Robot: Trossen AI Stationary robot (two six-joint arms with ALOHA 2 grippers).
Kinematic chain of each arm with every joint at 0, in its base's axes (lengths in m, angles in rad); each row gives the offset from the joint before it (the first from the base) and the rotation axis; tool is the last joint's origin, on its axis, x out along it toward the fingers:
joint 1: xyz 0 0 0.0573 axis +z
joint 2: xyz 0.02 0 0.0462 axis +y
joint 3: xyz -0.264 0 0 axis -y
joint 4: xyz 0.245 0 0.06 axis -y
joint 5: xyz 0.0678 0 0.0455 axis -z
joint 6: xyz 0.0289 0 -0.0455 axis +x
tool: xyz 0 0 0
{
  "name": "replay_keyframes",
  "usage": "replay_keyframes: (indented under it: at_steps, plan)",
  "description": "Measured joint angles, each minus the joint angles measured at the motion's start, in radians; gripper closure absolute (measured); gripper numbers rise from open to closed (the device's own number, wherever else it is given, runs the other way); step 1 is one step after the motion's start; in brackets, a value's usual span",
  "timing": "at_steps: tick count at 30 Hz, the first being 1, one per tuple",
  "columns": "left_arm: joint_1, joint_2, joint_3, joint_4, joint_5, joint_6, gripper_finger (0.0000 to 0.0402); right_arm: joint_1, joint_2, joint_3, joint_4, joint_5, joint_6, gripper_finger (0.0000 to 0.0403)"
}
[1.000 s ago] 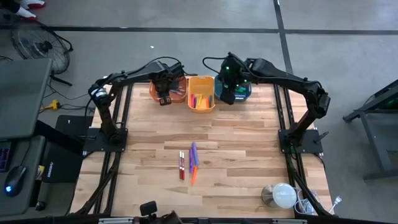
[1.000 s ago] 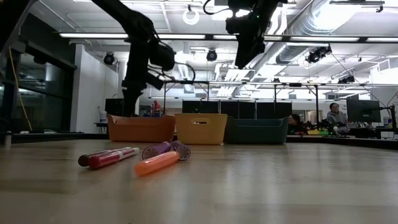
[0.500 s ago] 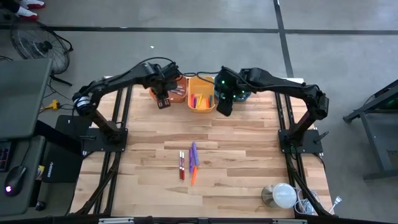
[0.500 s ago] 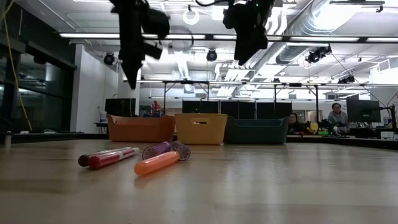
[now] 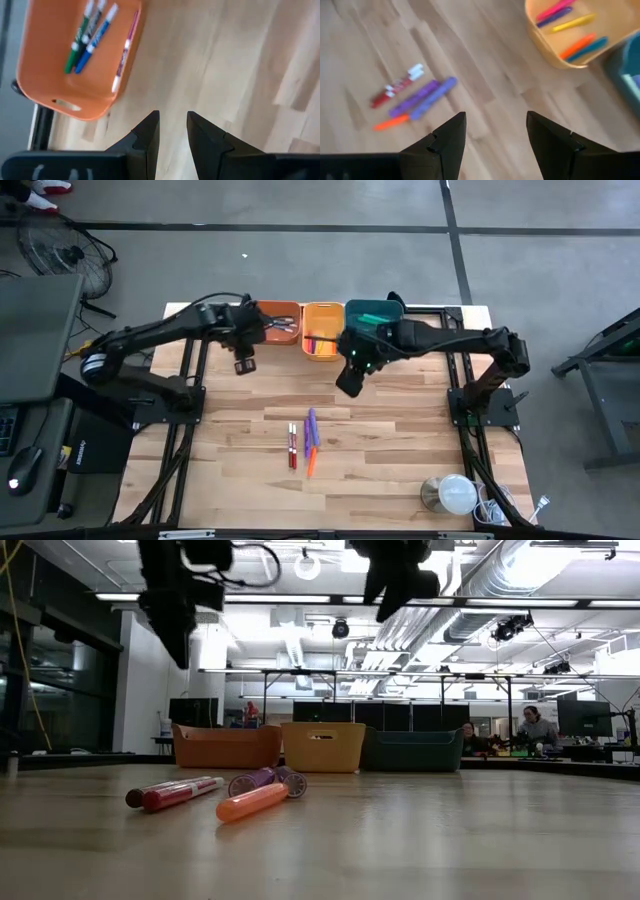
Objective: Pick & Place Markers
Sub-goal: Put the purple highlighter into the blue bin
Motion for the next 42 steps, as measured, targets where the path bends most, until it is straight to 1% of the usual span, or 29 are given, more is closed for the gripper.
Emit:
replay_keyframes:
  at_steps: [4, 11, 14, 19, 25, 28, 32, 35, 38, 42]
  plan:
    - [0.003, -0.12, -0.103, 0.052, 0.081, -0.024, 0.0308, 0.046, 0.009, 0.0, 0.075, 0.002, 0.096, 0.0206]
    - [-0.006, -0.323, -0.252, 0.103, 0.149, -0.023, 0.0308, 0.134, 0.094, 0.0, 0.313, 0.004, 0.197, 0.0206]
    - [-0.006, -0.392, -0.284, 0.108, 0.191, -0.024, 0.0308, 0.167, 0.141, 0.0, 0.381, 0.004, 0.258, 0.0206]
    - [-0.006, -0.482, -0.318, 0.11, 0.232, -0.025, 0.0308, 0.199, 0.221, 0.0, 0.41, 0.015, 0.362, 0.0206]
    - [-0.006, -0.539, -0.327, 0.123, 0.27, -0.032, 0.0308, 0.213, 0.321, 0.0, 0.415, 0.074, 0.506, 0.0206]
    - [-0.006, -0.553, -0.326, 0.132, 0.283, -0.032, 0.0308, 0.216, 0.374, 0.0, 0.437, 0.069, 0.549, 0.0206]
    - [-0.005, -0.562, -0.326, 0.13, 0.284, -0.032, 0.0308, 0.224, 0.434, 0.0, 0.45, 0.029, 0.577, 0.0206]
    - [-0.005, -0.573, -0.326, 0.117, 0.286, -0.032, 0.0308, 0.23, 0.451, 0.0, 0.429, 0.026, 0.614, 0.0206]
    - [-0.005, -0.587, -0.326, 0.115, 0.287, -0.032, 0.0308, 0.232, 0.451, 0.0, 0.39, 0.048, 0.655, 0.0206]
    - [-0.004, -0.594, -0.326, 0.114, 0.29, -0.032, 0.0308, 0.232, 0.451, 0.0, 0.374, 0.047, 0.658, 0.0206]
